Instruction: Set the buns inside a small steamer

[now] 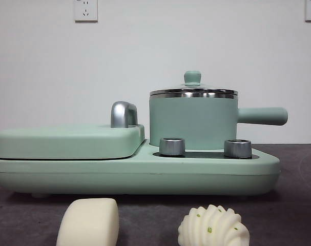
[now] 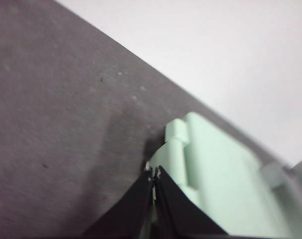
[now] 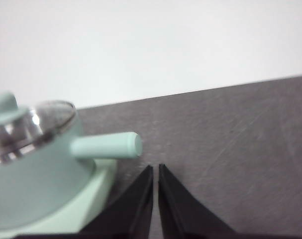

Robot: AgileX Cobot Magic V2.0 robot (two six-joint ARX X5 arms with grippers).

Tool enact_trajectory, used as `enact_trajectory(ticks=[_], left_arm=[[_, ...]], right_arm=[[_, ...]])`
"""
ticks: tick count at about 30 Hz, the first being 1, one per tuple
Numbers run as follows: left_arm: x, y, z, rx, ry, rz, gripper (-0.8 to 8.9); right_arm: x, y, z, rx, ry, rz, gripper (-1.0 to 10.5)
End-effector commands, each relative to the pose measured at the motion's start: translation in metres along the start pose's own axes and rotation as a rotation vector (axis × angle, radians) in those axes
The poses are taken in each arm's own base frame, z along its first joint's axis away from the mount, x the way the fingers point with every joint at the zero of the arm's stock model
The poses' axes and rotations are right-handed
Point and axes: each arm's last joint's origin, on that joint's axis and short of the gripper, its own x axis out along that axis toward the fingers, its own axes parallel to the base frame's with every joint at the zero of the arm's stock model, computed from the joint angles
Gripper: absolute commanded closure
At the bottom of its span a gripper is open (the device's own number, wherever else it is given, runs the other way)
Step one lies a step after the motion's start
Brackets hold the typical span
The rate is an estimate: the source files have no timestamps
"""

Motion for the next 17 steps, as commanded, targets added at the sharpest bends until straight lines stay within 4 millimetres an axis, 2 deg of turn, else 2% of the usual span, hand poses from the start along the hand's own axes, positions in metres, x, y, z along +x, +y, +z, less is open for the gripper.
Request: enact_trajectory(ticks=[1,4,8,11,17], left_arm=[[0.001,-0.001,0.001,-0.316,-0.025,-0.028,8.06],[0.0,-0.007,0.008,-0.418,-0.081,-0.099,8.06],[-0.004,-0.018,0.022,-0.377,-0.189,-0.245,8.05],[-0.011,-0.03,0.035,-0.279,-0.222,-0.291,8.03],[-0.026,-0.056,0.067,-0.003,-0.157,-0.17,8.03]], right_arm=[[-0.001,0.002,0.005,0.189,-0.017,0.027,9.3],[-0.003,0.007,0.016,0.248,-0.026,0.088,9.3],[-0.009,0.016,0.038,0.315,-0.058,0.164,9.3],[-0.016,0.022,0.058,0.316,-0.091,0.198,9.3],[-0.024,0.034,0.096,0.233,-0.064,0.177,9.3]])
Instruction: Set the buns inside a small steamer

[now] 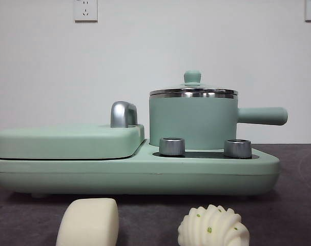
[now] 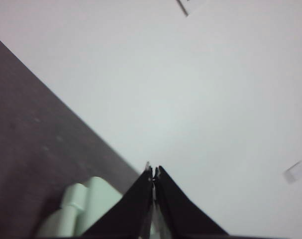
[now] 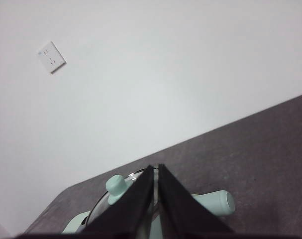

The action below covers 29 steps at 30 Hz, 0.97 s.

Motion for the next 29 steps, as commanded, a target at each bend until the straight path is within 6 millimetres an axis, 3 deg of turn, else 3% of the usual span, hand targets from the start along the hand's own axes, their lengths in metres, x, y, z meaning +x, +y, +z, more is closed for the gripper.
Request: enact_trajectory(ticks=[1,7,15,22,29], left_arm=[[-0.001,-0.021,0.017,0.22,0.032,0.028,8.03],[0.01,-0.055,0.046,0.367,0.099,0.071,8.03],[0.05,-0.087,0.072,0.549,0.267,0.016,8.03],[0.087,-0.099,0.075,0.69,0.525,-0.062,8.03],[0.105,-0.105,0.067,0.987,0.69,-0.168,8.04]], right_arm=[[0.001,0.012,0.018,-0.086,0.006,0.002,9.3],[0.014,0.03,0.047,-0.266,0.094,-0.007,9.3],[0.046,0.04,0.069,-0.448,0.296,0.046,9.3],[0.071,0.039,0.074,-0.585,0.43,0.115,9.3],[0.084,0.037,0.062,-0.73,0.54,0.18,9.3]])
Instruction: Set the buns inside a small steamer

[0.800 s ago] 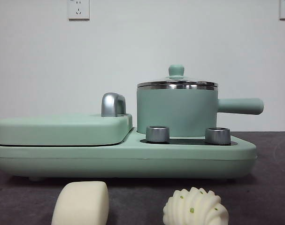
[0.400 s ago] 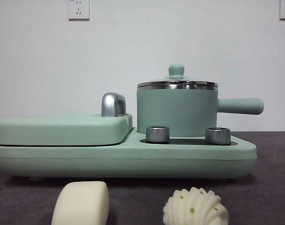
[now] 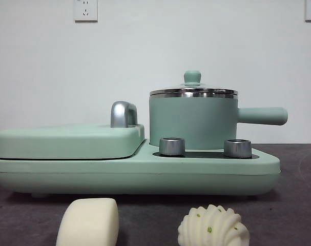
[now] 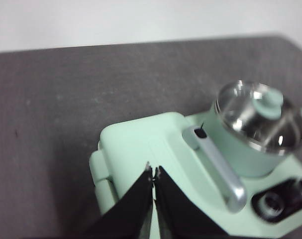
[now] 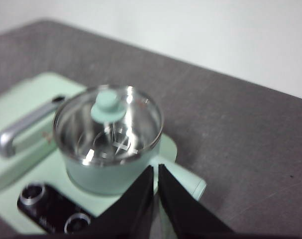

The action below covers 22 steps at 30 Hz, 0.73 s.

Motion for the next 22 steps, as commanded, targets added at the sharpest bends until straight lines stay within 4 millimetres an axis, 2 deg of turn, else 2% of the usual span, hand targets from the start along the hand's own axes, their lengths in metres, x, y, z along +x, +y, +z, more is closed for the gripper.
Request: enact_trajectory(ticks=[1,3,4,7,9,13,16,22], left_arm=[[0.003,-0.002,0.006,0.246,0.003,-0.023,8.04],[0.006,-0.003,0.006,0.305,0.012,-0.037,7.94],[0.008,-0.004,0.006,0.311,0.013,-0.041,7.59],[0.009,-0.005,0.006,0.315,0.011,-0.049,5.61],[0.01,-0.005,0.007,0.317,0.007,-0.052,4.87],[0.015,-0.009,0.009,0.32,-0.007,-0.074,4.83],[0.027,-0.014,0.012,0.32,-0.016,-0.113,4.83],[0.069,-0.036,0.017,0.338,-0.047,-0.237,4.85]], right_arm=[[0.002,0.003,0.004,-0.143,0.015,0.014,9.3],[0.004,0.007,0.002,-0.215,0.046,0.012,9.0],[0.005,0.009,0.002,-0.241,0.056,0.014,8.5],[0.006,0.013,0.001,-0.285,0.081,0.003,6.9],[0.007,0.015,0.001,-0.287,0.091,-0.015,6.6],[0.007,0.017,0.001,-0.244,0.088,-0.008,6.6],[0.008,0.018,0.001,-0.211,0.086,-0.001,6.6],[0.007,0.019,0.002,-0.141,0.083,-0.004,6.6]])
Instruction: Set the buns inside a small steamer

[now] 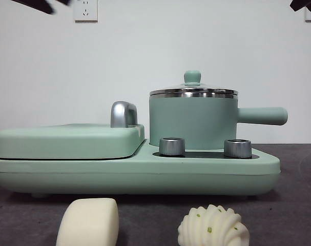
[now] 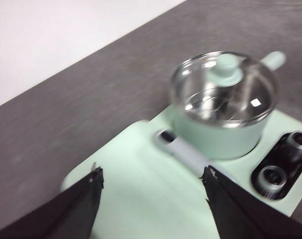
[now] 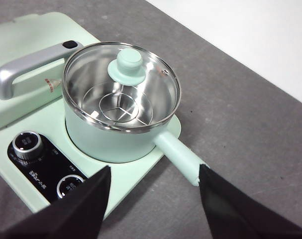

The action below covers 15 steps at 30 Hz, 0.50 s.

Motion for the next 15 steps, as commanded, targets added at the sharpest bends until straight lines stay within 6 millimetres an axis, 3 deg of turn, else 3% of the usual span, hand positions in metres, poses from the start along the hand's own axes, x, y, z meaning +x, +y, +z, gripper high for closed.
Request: enact_trajectory(ticks=[1,15], left_arm=[[0.021,-0.005,0.013,-0.009,-0.063,-0.048,4.87],[0.143,-0.042,0.027,-0.046,-0.236,-0.217,5.1]], right_arm=[[-0.003,-0.001,0.007,0.06,-0.027,-0.007,6.6],[-0.003,-0.001,0.007,0.129,-0.034,-0.006,6.6]])
